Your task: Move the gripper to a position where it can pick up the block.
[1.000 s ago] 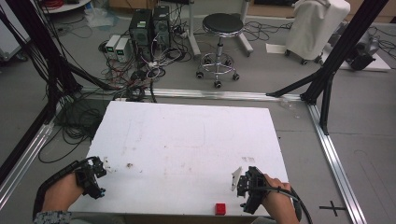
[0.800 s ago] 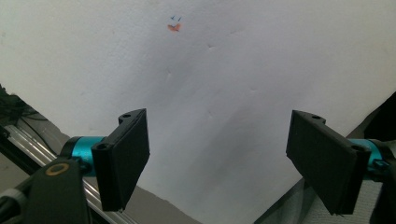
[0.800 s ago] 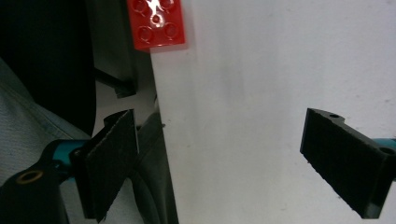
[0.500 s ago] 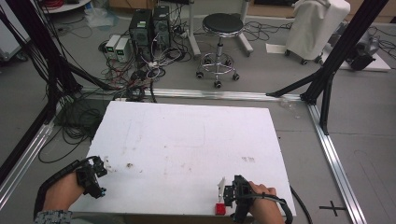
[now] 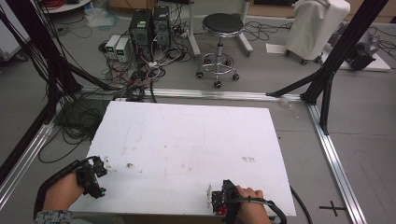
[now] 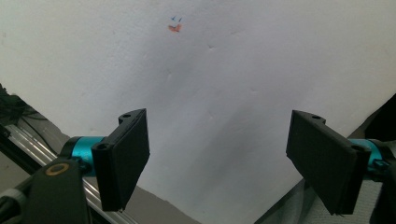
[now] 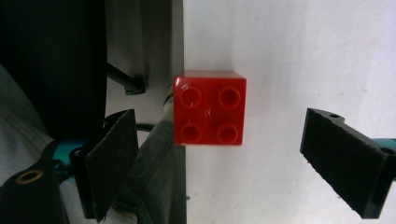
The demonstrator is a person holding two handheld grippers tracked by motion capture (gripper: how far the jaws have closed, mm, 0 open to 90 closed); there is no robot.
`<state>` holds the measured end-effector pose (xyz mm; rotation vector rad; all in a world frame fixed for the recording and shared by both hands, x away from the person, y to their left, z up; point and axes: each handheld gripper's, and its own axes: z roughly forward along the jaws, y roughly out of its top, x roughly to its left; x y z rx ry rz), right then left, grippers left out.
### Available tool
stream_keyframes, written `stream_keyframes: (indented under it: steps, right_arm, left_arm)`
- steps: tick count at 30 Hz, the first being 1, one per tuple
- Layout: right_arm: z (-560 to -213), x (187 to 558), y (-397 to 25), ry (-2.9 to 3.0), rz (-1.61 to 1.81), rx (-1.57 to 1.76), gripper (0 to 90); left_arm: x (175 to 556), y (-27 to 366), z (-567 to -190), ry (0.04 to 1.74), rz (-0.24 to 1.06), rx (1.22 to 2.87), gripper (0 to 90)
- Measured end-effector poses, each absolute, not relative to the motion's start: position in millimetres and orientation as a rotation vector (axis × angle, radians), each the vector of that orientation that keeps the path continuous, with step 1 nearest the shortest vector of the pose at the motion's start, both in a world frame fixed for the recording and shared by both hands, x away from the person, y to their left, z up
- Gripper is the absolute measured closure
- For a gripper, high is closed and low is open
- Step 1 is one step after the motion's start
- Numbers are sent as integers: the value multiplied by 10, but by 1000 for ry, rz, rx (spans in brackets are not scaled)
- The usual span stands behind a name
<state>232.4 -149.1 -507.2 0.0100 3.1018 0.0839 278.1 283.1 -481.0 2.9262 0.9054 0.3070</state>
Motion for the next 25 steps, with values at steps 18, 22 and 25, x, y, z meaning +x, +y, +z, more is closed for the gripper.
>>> stream_keyframes:
  steps: [18,22,25]
  right_arm:
    - [-5246,2307,-1387,3114,46,-20,107]
    - [-5251,2303,-1377,3116,37,-36,108]
    - [-5252,2301,-1378,3117,49,-41,108]
  left_arm:
    - [2780,2826,-4816,906,306,2927,216]
    - [2781,2831,-4811,905,306,2927,216]
    - [2777,2830,-4808,906,314,2924,216]
